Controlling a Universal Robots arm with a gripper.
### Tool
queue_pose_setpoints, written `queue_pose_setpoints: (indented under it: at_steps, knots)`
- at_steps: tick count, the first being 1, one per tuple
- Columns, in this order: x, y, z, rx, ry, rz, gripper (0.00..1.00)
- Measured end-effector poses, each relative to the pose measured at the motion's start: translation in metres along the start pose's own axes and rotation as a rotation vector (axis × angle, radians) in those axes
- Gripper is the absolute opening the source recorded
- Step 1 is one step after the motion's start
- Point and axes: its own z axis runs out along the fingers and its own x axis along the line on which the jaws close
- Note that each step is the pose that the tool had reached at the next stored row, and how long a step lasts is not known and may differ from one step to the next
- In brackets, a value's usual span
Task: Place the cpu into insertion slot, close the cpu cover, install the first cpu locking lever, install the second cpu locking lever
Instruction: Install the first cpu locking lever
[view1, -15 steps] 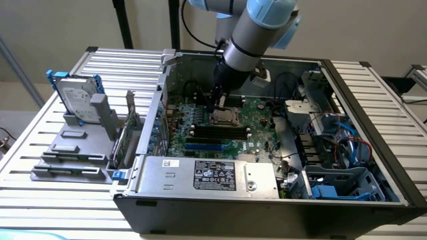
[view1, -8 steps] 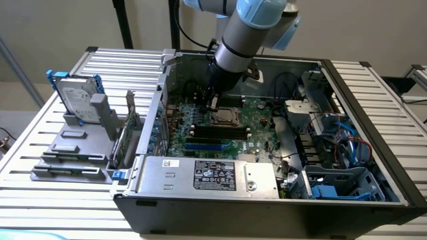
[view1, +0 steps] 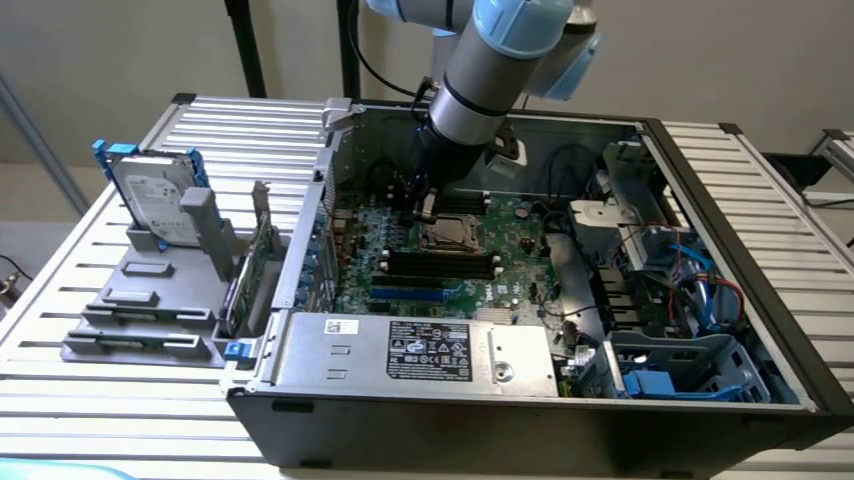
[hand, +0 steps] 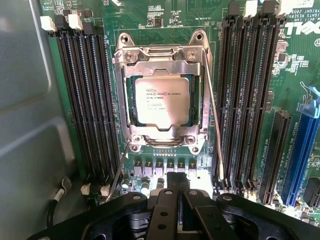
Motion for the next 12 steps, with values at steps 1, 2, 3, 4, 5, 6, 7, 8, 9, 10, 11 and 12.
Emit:
queue_pose_setpoints:
  at_steps: [1, 2, 3, 4, 5, 6, 7, 8, 9, 10, 11, 12]
  knots:
    - [0.0, 0.0, 0.0, 0.0, 0.0, 0.0, 0.11]
    - [0.0, 0.0, 0.0, 0.0, 0.0, 0.0, 0.11]
    - [0.0, -0.0001, 0.0, 0.0, 0.0001, 0.0, 0.11]
    - [0.0, -0.0001, 0.0, 0.0, 0.0001, 0.0, 0.11]
    - [0.0, -0.0001, 0.0, 0.0, 0.0001, 0.0, 0.11]
    - [0.0, -0.0001, 0.0, 0.0, 0.0001, 0.0, 0.11]
    - [0.0, 0.0, 0.0, 0.0, 0.0001, 0.0, 0.11]
    - [0.0, 0.0, 0.0, 0.0, 0.0003, 0.0, 0.11]
    - [-0.0001, 0.0, -0.0001, 0.0003, 0.0019, -0.001, 0.11]
    - [-0.0002, -0.0004, 0.0, 0.0005, 0.0061, -0.002, 0.11]
    - [-0.0005, -0.001, 0.0003, 0.0006, 0.0112, -0.003, 0.11]
    - [-0.001, -0.0024, 0.0006, 0.001, 0.0156, -0.005, 0.11]
